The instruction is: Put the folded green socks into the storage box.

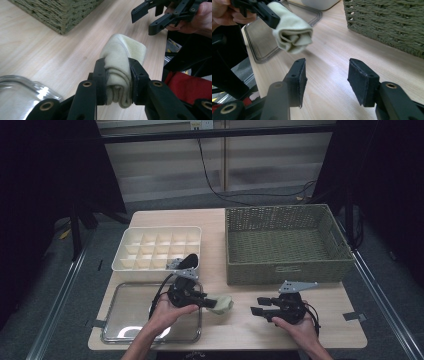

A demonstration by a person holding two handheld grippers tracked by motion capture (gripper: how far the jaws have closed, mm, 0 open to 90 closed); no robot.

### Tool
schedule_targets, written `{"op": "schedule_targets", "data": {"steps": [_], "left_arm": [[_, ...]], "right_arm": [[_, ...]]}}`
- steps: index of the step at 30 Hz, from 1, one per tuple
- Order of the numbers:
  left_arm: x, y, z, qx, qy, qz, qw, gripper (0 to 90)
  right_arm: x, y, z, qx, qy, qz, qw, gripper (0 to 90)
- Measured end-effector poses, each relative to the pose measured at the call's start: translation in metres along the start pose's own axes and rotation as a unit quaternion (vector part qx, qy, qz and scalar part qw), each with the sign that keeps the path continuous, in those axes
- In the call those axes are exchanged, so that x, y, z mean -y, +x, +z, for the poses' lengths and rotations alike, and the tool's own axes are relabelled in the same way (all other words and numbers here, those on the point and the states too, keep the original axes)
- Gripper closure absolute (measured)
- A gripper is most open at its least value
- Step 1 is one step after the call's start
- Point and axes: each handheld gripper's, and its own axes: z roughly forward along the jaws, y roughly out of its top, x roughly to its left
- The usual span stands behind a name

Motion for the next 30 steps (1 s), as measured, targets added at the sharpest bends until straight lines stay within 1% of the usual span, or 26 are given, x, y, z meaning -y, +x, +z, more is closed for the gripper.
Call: {"op": "schedule_targets", "data": {"steps": [1, 2, 3, 5, 6, 8, 9, 11, 13, 15, 17, 18, 22, 24, 25, 29, 30], "left_arm": [[0.000, 0.000, -0.002, 0.000, -0.004, 0.000, 1.0000, 70.9], [0.000, 0.001, -0.004, 0.005, -0.012, -0.006, 0.9999, 70.9], [0.000, 0.001, -0.006, 0.002, -0.009, -0.004, 0.9999, 70.9], [0.001, 0.002, -0.010, 0.000, -0.012, -0.004, 0.9999, 70.9], [0.002, 0.002, -0.012, 0.002, -0.013, -0.004, 0.9999, 70.9], [0.000, 0.002, -0.016, -0.004, -0.004, 0.002, 1.0000, 71.0], [-0.001, 0.002, -0.018, -0.006, -0.004, 0.002, 1.0000, 71.0], [-0.004, 0.002, -0.022, -0.002, -0.007, 0.003, 1.0000, 71.0], [-0.005, 0.002, -0.026, -0.011, -0.007, 0.004, 0.9999, 71.0], [-0.007, 0.001, -0.030, -0.014, -0.008, 0.009, 0.9998, 71.0], [-0.008, 0.001, -0.035, -0.017, -0.013, 0.010, 0.9997, 71.0], [-0.009, 0.001, -0.039, -0.022, -0.011, 0.010, 0.9997, 71.0], [-0.010, 0.003, -0.048, -0.026, -0.012, 0.011, 0.9995, 70.9], [-0.011, 0.004, -0.051, -0.025, -0.019, 0.006, 0.9995, 71.0], [-0.011, 0.005, -0.053, -0.029, -0.018, 0.005, 0.9994, 71.0], [-0.012, 0.005, -0.060, -0.034, -0.018, 0.010, 0.9992, 70.9], [-0.013, 0.005, -0.063, -0.038, -0.017, 0.011, 0.9991, 70.9]], "right_arm": [[0.000, 0.000, 0.002, 0.000, 0.002, -0.002, 1.0000, 47.5], [0.000, 0.000, 0.003, 0.002, 0.005, -0.001, 1.0000, 46.8], [0.000, 0.001, 0.004, -0.001, 0.005, -0.001, 1.0000, 46.6], [0.000, 0.002, 0.003, -0.001, 0.004, 0.001, 1.0000, 46.4], [0.000, 0.001, 0.003, 0.000, 0.002, 0.003, 1.0000, 46.0], [0.000, 0.000, 0.001, 0.001, 0.000, 0.001, 1.0000, 45.3], [0.000, 0.000, 0.001, 0.001, 0.000, 0.002, 1.0000, 44.8], [0.000, 0.000, 0.000, 0.002, -0.002, 0.001, 1.0000, 43.6], [0.000, 0.001, -0.001, 0.001, -0.004, 0.001, 1.0000, 43.4], [0.000, 0.001, -0.002, -0.002, -0.006, 0.001, 1.0000, 42.7], [-0.001, 0.002, -0.002, 0.000, -0.008, -0.001, 1.0000, 42.2], [-0.001, 0.002, -0.003, -0.001, -0.009, 0.000, 1.0000, 41.7], [-0.001, 0.001, -0.003, 0.000, -0.010, 0.000, 0.9999, 40.2], [-0.001, 0.001, -0.002, 0.000, -0.010, 0.000, 1.0000, 39.9], [-0.001, 0.001, -0.002, 0.000, -0.010, 0.000, 1.0000, 39.9], [-0.002, 0.001, -0.002, 0.001, -0.011, -0.001, 0.9999, 39.6], [-0.002, 0.001, -0.002, 0.001, -0.012, -0.002, 0.9999, 39.6]]}}
